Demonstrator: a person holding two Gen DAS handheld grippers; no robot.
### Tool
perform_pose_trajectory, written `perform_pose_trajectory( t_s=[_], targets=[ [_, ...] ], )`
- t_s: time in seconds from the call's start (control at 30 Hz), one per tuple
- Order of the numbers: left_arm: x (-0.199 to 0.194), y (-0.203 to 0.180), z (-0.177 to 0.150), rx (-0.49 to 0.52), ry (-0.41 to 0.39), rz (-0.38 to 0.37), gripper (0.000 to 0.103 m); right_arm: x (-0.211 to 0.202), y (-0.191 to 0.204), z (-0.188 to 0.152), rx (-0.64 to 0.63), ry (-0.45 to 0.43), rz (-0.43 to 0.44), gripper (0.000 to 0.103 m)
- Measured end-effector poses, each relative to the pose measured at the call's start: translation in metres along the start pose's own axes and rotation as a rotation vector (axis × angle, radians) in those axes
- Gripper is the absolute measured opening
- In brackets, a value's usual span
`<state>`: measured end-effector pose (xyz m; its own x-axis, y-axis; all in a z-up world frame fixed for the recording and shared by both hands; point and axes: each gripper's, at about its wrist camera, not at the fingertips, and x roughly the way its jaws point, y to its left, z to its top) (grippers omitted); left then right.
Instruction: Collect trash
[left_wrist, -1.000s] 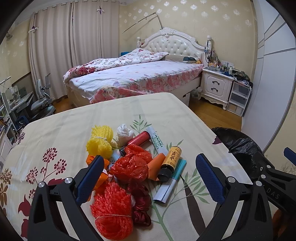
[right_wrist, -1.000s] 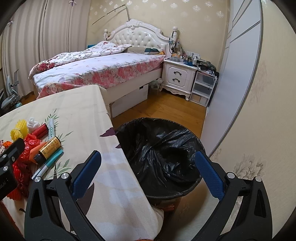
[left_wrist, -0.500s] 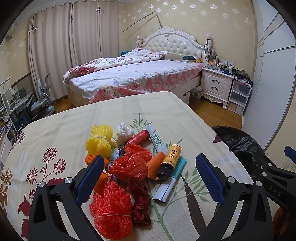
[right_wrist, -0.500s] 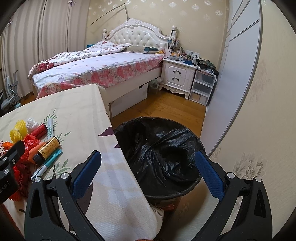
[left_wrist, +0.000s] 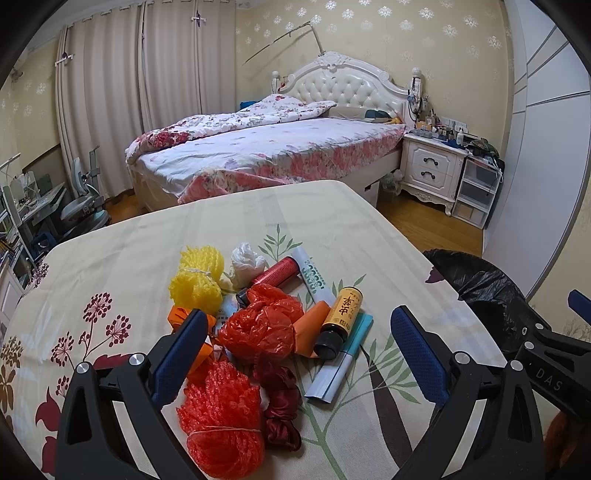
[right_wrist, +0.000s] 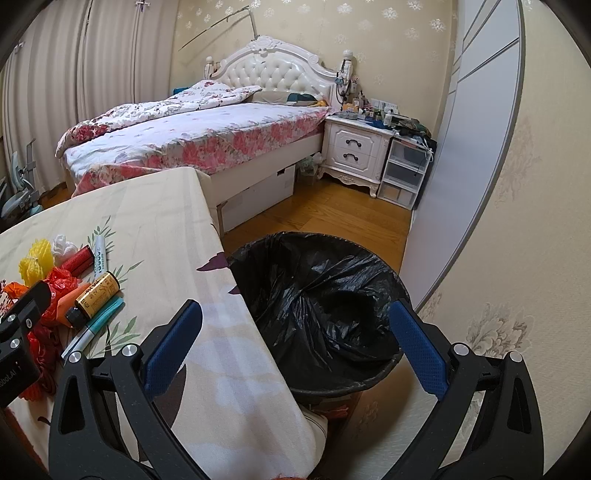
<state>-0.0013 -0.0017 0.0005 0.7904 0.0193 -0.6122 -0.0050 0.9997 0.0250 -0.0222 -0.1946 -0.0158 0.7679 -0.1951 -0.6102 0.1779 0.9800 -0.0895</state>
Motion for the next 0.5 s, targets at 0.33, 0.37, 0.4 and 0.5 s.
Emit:
perform_pose_trajectory(
  t_s=[0.33,0.37,0.4,0.5],
  targets=[
    [0.0008,-0.0026,-0.0022,0.001,0.001,-0.002,0.097,0.0041,0.0019,-0.0022,0.001,0.006,-0.001,0.099],
    [0.001,-0.0027,-0.0019,0.002,0.002,-0.001,0.097,0.0038,0.0018,-0.0017,0.001,0.006,-0.001,0.099],
    [0.0011,-0.0026,-0.0018,0.001,0.002,0.0,0.097,0.004,0.0019,-0.002,0.001,0.006,-0.001,0.099],
    [0.0013,-0.0028,-0.0019,0.002,0.002,0.0,0.097,0.0042,0.0018,-0.002,0.001,0.007,-0.001,0.099]
  ],
)
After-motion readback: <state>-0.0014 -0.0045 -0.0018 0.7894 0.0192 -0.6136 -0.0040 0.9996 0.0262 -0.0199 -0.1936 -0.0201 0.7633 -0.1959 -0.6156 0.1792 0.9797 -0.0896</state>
